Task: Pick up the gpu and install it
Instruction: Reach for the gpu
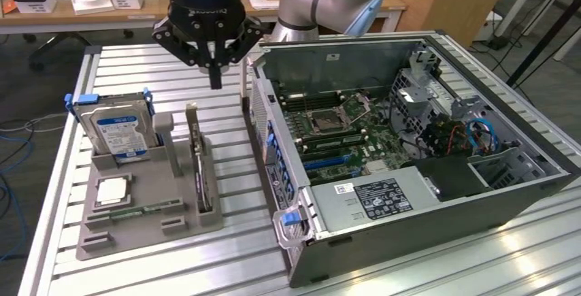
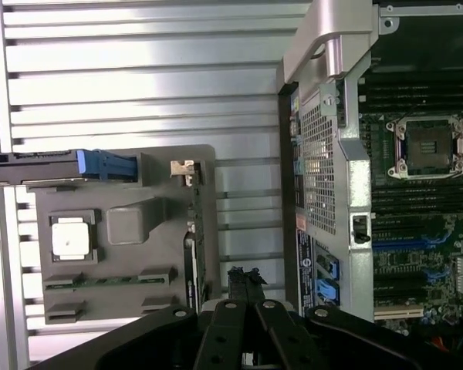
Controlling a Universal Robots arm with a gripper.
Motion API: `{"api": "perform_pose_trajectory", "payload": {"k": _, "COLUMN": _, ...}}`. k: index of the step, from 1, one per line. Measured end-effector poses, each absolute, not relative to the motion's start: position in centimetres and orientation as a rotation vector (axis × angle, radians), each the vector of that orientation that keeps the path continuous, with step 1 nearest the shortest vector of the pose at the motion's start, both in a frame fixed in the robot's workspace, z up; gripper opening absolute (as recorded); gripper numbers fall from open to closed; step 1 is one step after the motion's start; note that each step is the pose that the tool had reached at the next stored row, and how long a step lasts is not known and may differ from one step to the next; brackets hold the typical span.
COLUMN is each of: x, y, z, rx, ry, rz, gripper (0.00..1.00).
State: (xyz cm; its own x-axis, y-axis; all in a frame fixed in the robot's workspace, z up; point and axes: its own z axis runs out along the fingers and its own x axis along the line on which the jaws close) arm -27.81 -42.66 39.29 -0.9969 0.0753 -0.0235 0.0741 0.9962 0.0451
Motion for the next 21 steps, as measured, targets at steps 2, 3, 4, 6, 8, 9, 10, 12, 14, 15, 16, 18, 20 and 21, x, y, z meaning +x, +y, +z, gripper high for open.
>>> {"api": "perform_pose_trajectory", "payload": {"k": 2, "x": -28.0, "y": -42.7, "z": 39.3, "rx": 0.116, "ry": 3.113, "rz": 0.069, "gripper": 0.11}}
{"api": "perform_pose_trajectory", "payload": {"k": 3, "x": -28.1, "y": -42.7, "z": 39.3, "rx": 0.117, "ry": 3.114, "rz": 0.069, "gripper": 0.11}}
{"api": "perform_pose_trajectory", "payload": {"k": 4, "x": -28.2, "y": -42.7, "z": 39.3, "rx": 0.117, "ry": 3.113, "rz": 0.069, "gripper": 0.11}}
{"api": "perform_pose_trajectory", "payload": {"k": 6, "x": -28.4, "y": -42.7, "z": 39.3, "rx": 0.117, "ry": 3.113, "rz": 0.069, "gripper": 0.11}}
{"api": "perform_pose_trajectory", "payload": {"k": 8, "x": -28.5, "y": -42.8, "z": 39.3, "rx": 0.117, "ry": 3.113, "rz": 0.069, "gripper": 0.11}}
{"api": "perform_pose_trajectory", "payload": {"k": 9, "x": -28.6, "y": -42.8, "z": 39.3, "rx": 0.117, "ry": 3.113, "rz": 0.069, "gripper": 0.11}}
{"api": "perform_pose_trajectory", "payload": {"k": 10, "x": -28.7, "y": -42.8, "z": 39.3, "rx": 0.117, "ry": 3.113, "rz": 0.069, "gripper": 0.11}}
{"api": "perform_pose_trajectory", "payload": {"k": 12, "x": -28.9, "y": -42.8, "z": 39.3, "rx": 0.117, "ry": 3.114, "rz": 0.069, "gripper": 0.11}}
{"api": "perform_pose_trajectory", "payload": {"k": 14, "x": -29.0, "y": -42.9, "z": 39.3, "rx": 0.117, "ry": 3.113, "rz": 0.069, "gripper": 0.11}}
{"api": "perform_pose_trajectory", "payload": {"k": 15, "x": -29.1, "y": -42.9, "z": 39.3, "rx": 0.117, "ry": 3.113, "rz": 0.069, "gripper": 0.11}}
{"api": "perform_pose_trajectory", "payload": {"k": 16, "x": -29.2, "y": -42.9, "z": 39.3, "rx": 0.117, "ry": 3.113, "rz": 0.069, "gripper": 0.11}}
{"api": "perform_pose_trajectory", "payload": {"k": 18, "x": -29.4, "y": -42.9, "z": 39.3, "rx": 0.117, "ry": 3.113, "rz": 0.069, "gripper": 0.11}}
{"api": "perform_pose_trajectory", "payload": {"k": 20, "x": -29.6, "y": -43.0, "z": 39.3, "rx": 0.117, "ry": 3.113, "rz": 0.069, "gripper": 0.11}}
{"api": "perform_pose_trajectory", "payload": {"k": 21, "x": -29.6, "y": -43.0, "z": 39.3, "rx": 0.117, "ry": 3.113, "rz": 0.069, "gripper": 0.11}}
